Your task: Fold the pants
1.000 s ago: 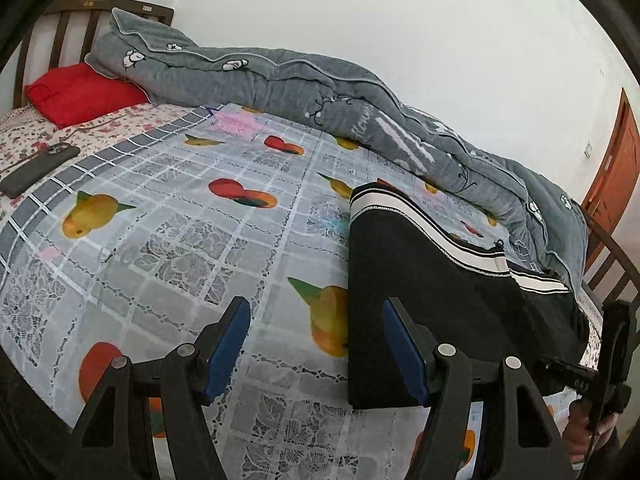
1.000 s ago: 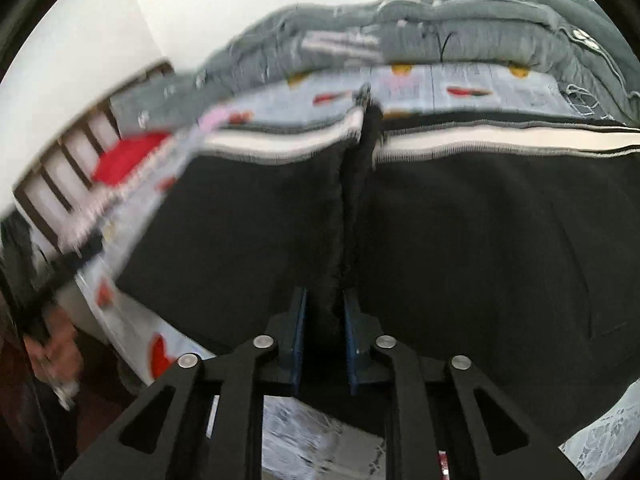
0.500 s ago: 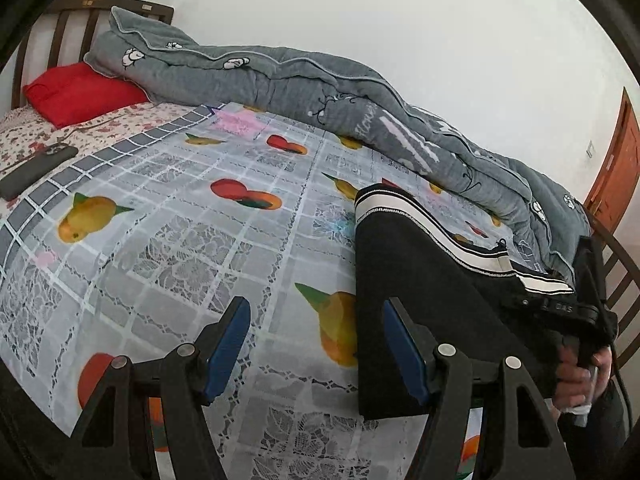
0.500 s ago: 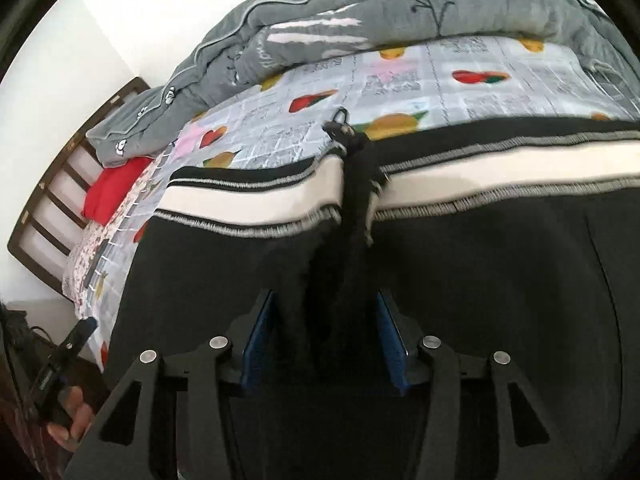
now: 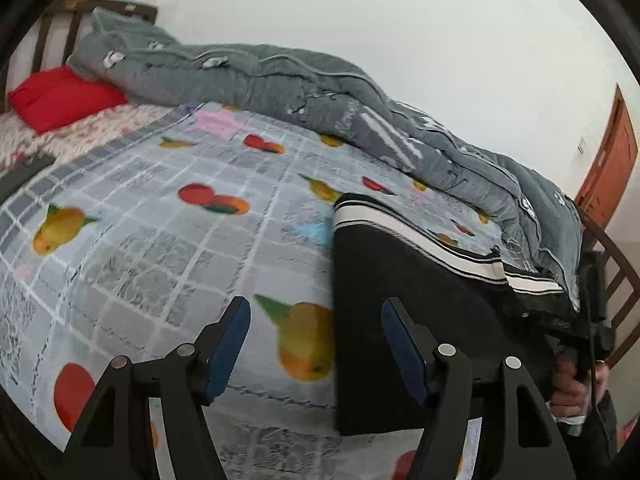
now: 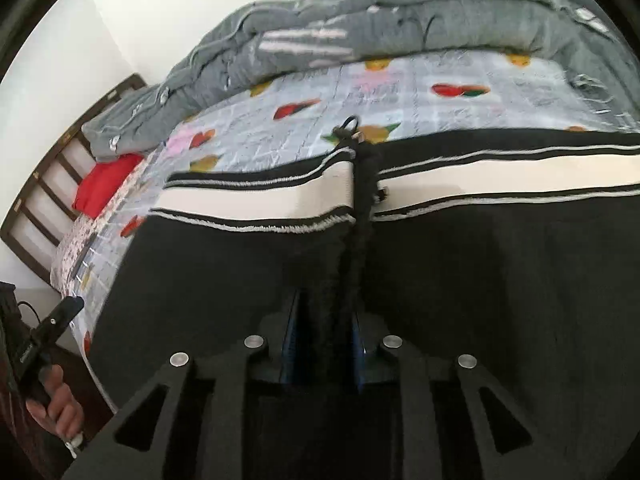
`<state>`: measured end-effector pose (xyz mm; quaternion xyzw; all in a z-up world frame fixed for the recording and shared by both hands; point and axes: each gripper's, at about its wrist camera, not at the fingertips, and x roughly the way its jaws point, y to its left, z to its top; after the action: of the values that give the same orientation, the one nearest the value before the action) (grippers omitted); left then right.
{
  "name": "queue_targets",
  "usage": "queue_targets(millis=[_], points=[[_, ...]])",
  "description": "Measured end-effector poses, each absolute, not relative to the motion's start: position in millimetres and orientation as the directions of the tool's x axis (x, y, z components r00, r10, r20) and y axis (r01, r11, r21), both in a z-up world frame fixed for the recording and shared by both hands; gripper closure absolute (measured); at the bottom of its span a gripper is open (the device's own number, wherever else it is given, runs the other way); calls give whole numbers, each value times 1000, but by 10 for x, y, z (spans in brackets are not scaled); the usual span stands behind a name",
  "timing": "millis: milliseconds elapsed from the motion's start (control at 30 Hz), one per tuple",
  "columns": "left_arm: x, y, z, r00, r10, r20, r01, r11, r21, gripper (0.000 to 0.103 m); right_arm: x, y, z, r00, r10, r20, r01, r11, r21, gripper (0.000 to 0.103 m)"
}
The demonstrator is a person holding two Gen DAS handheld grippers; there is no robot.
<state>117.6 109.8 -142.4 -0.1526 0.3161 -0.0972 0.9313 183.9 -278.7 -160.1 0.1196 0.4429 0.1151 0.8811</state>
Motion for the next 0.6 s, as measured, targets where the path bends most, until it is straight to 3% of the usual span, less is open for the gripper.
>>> queue_targets(millis=[100, 267, 400, 600], points=[[1164, 993, -1361, 783, -285, -552, 114, 939, -324, 37, 1551, -2823, -1420, 639, 303, -707, -117, 947, 301, 75], [1160, 783, -1444, 756, -292, -586, 146, 948, -284, 37, 1141, -2747, -1431, 664, 230, -711, -192, 972, 135, 72], [1213, 634, -1690, 686, -257, -680, 122, 963, -240, 37, 1056, -2795, -1620, 658, 214, -722, -164, 976, 140, 65], [1137, 644, -1738, 676, -264, -688, 100, 958, -269, 36, 1079, -2857, -1631, 640, 229, -733, -132, 973, 188, 61]])
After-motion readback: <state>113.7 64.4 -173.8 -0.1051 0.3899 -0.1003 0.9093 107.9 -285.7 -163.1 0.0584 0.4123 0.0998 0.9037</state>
